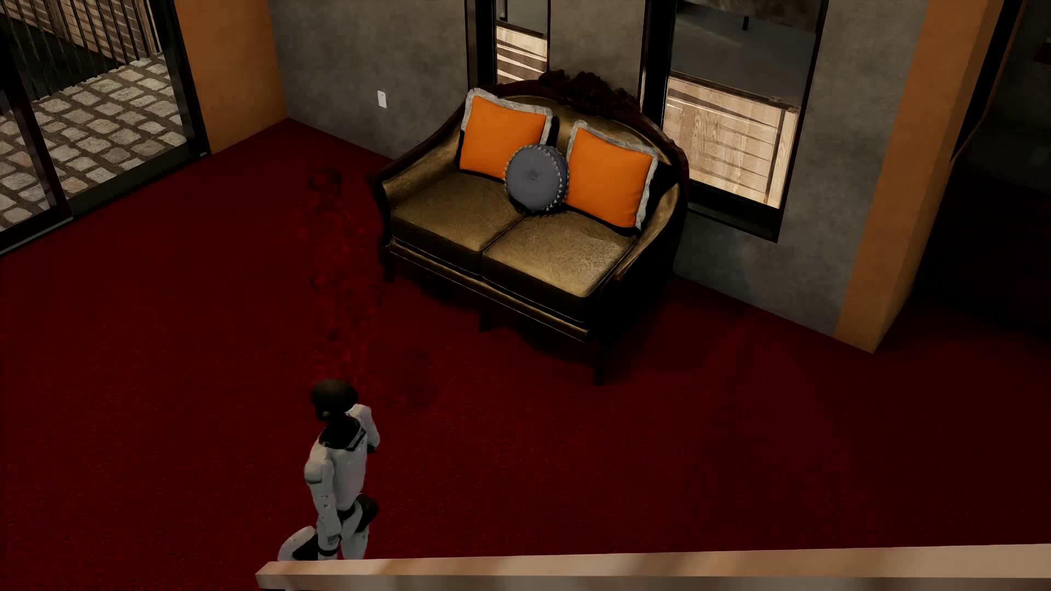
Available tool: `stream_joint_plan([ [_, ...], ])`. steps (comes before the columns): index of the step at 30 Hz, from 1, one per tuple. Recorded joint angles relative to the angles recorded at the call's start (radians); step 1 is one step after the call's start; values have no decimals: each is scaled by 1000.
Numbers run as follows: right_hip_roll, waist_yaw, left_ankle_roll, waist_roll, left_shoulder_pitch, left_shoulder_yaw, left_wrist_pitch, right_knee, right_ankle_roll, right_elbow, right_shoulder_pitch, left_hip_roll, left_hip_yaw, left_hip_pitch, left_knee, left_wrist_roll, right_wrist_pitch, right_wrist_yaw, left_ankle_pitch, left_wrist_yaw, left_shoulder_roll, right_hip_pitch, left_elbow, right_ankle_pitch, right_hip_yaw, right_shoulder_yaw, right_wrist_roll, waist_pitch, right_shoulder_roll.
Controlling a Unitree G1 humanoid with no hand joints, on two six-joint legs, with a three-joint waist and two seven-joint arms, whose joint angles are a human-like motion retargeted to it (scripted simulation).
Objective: Move towards the sofa
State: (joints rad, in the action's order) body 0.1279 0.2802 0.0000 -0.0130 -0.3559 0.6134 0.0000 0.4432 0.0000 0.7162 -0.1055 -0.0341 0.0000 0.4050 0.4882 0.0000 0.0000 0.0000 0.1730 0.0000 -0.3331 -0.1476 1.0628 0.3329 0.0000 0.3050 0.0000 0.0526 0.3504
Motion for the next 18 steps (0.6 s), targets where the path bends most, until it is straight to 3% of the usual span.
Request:
stream_joint_plan([
  [1,-16,1,0,-7,-18,23,0,-5,0,-32,16,2,0,-9,-73,0,0,0,-17,0,-3,-43,-16,18,0,-14,0,5,2],
  [2,-31,-7,0,-15,-28,40,0,-19,0,-62,21,-4,0,-9,-166,0,0,0,-295,0,-6,-93,-29,33,0,-24,0,10,3],
  [3,-45,-20,0,-20,-29,47,0,-34,0,-89,14,-15,0,4,-186,0,0,0,-362,0,-8,-145,-34,41,0,-33,0,11,1],
  [4,-55,-32,0,-21,-21,43,0,-43,0,-107,-8,-28,0,28,-84,0,0,0,-138,0,-10,-184,-30,39,0,-45,0,0,-7],
  [5,-67,-35,0,-12,-6,26,0,-43,0,-110,-44,-43,0,54,-48,0,0,0,-6,0,-14,-208,-17,22,0,-54,0,-21,-21],
  [7,-112,-21,0,56,45,-15,0,6,0,-21,-117,-78,0,78,32,0,0,0,107,0,-32,-218,40,-76,0,-24,0,-59,-76],
  [9,-153,-6,0,139,122,-56,0,170,0,178,-148,-95,0,8,91,0,0,0,46,0,-59,-164,88,-285,0,143,0,-50,-126],
  [11,-190,-27,0,173,210,-94,0,460,0,281,-139,-129,0,-82,80,0,0,0,-46,0,-75,34,58,-544,0,364,0,-13,-118],
  [12,-195,-63,0,173,244,-94,0,629,0,287,-148,-144,0,-119,78,0,0,0,-99,0,-84,151,16,-582,0,407,0,4,-102],
  [15,-155,-192,0,144,312,-151,0,940,0,277,-221,-128,0,-286,64,0,0,0,-253,0,-117,422,-134,-286,0,313,0,50,-67],
  [16,-147,-240,0,137,333,-185,0,916,0,265,-244,-118,0,-347,49,0,0,0,-297,0,-127,492,-179,-242,0,252,0,61,-58],
  [18,-149,-338,0,121,372,-284,0,667,0,220,-279,-91,0,-440,22,0,0,0,-376,0,-138,602,-258,-291,0,147,0,57,-46],
])
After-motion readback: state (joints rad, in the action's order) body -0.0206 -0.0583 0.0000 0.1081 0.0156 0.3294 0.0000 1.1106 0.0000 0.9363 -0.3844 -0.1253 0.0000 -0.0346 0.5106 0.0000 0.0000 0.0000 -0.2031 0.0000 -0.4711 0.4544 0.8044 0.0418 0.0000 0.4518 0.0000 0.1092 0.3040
